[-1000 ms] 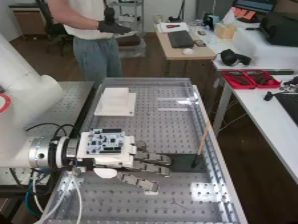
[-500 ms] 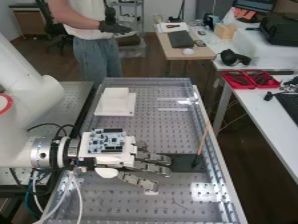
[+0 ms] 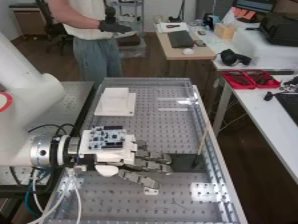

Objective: Grab the bearing and place it in the white container

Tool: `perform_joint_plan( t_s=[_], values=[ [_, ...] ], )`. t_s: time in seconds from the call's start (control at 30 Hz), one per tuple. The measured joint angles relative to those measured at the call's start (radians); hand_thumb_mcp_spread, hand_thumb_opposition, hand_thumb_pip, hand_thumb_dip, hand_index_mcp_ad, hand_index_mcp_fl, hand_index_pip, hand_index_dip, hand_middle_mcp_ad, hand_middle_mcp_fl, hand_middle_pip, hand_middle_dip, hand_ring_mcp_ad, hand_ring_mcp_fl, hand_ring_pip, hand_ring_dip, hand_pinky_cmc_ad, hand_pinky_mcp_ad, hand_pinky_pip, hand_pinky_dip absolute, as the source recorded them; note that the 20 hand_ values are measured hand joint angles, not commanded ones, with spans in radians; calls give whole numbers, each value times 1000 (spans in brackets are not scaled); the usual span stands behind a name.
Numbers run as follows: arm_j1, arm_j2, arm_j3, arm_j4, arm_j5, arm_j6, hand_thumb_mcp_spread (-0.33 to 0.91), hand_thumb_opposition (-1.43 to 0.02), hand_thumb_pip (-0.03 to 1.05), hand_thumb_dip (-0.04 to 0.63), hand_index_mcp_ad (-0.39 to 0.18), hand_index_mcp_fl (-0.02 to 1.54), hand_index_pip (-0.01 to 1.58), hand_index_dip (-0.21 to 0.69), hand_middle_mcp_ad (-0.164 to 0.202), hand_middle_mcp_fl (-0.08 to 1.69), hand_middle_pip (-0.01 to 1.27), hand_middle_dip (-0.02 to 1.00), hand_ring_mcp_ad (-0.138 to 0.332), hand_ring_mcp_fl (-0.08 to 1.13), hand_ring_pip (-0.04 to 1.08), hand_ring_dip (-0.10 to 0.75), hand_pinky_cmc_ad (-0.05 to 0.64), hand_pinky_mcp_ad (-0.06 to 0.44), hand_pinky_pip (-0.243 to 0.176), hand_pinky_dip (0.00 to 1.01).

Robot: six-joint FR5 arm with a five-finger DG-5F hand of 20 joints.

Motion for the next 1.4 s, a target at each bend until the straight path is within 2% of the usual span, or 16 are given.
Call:
perform_joint_plan(
  t_s=[0.3, 0.73, 1.07, 1.4],
  values=[
    [4, 1, 1, 0, -2, -11, 436, -820, 607, 314, -115, 68, 1393, 314, 75, 23, 133, 175, 140, 3, 96, 51, 365, 295, -63, 178],
    [25, 18, -27, 27, 14, -86, 436, -822, 606, 314, -124, 68, 1384, 312, 70, 19, 131, 175, 131, 3, 96, 51, 361, 295, -59, 178],
    [25, 17, -18, 3, 21, -139, 440, -822, 606, 314, -129, 68, 1388, 312, 68, 23, 131, 171, 129, 3, 96, 51, 361, 295, -59, 178],
    [24, 9, -8, -6, 23, -146, 436, -822, 606, 314, -129, 105, 1388, 312, 68, 19, 129, 171, 124, 5, 96, 51, 365, 297, -59, 178]
  ],
)
